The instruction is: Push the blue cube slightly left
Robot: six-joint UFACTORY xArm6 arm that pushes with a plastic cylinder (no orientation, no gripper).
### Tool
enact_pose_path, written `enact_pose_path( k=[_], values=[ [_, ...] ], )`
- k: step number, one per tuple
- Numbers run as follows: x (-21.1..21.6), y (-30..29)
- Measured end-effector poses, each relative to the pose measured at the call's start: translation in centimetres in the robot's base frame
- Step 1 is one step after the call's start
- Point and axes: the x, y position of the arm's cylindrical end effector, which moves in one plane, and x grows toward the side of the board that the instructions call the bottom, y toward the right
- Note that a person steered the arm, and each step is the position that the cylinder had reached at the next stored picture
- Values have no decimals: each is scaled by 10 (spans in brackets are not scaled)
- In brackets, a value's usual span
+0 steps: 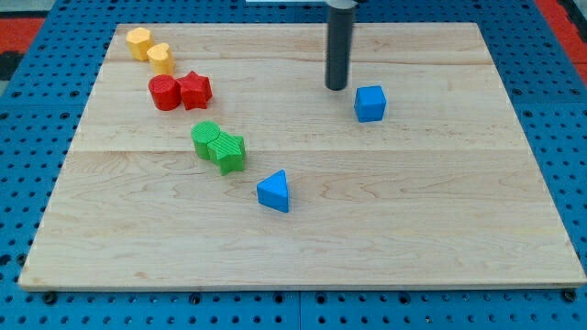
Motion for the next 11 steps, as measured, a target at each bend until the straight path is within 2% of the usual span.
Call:
enact_pose_path(
  k=[1, 3, 4, 6, 7, 8, 10, 11],
  values=[
    [5, 30],
    [58, 52],
    [64, 120],
    [115, 44],
    [100, 42],
    [68, 90],
    [98, 16],
    [78, 36]
  ],
)
